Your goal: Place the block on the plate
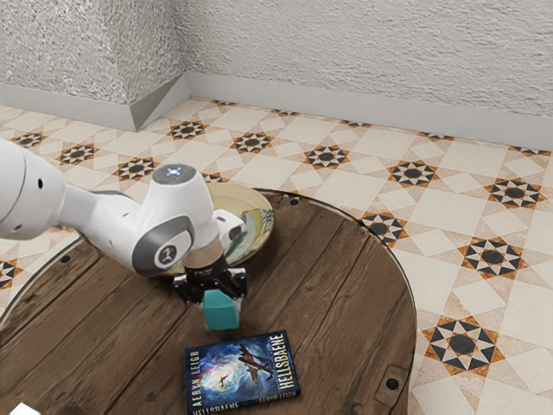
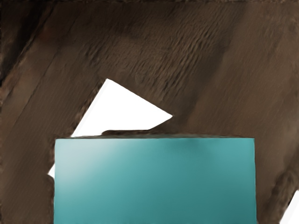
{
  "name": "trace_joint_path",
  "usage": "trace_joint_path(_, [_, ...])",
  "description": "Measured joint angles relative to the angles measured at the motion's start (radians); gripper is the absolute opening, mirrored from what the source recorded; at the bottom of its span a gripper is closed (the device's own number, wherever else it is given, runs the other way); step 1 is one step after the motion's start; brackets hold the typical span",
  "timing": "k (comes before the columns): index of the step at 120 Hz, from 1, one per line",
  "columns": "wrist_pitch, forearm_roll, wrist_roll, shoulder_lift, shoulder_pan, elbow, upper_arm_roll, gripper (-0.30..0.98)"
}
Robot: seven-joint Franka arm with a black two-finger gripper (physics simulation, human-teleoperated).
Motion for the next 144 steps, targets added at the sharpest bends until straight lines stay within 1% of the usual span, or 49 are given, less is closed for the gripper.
trace_joint_path(19, [-0.048,0.016,-0.004,-0.091,-0.015,-0.001,0.001,0.32])
trace_joint_path(36, [-0.099,0.029,-0.007,-0.121,-0.024,0.018,-0.005,0.31])
trace_joint_path(64, [-0.255,0.066,-0.005,-0.126,-0.03,0.171,0.005,0.28])
trace_joint_path(78, [-0.317,0.075,0.01,-0.092,-0.019,0.244,0.019,0.27])
trace_joint_path(91, [-0.355,0.077,0.035,-0.039,0.013,0.296,0.018,0.26])
trace_joint_path(113, [-0.387,0.08,0.085,0.036,0.14,0.378,0.011,0.19])
trace_joint_path(134, [-0.401,0.067,0.147,0.129,0.177,0.47,0.006,0.22])
trace_joint_path(144, [-0.404,0.063,0.177,0.157,0.226,0.499,-0.025,0.22])
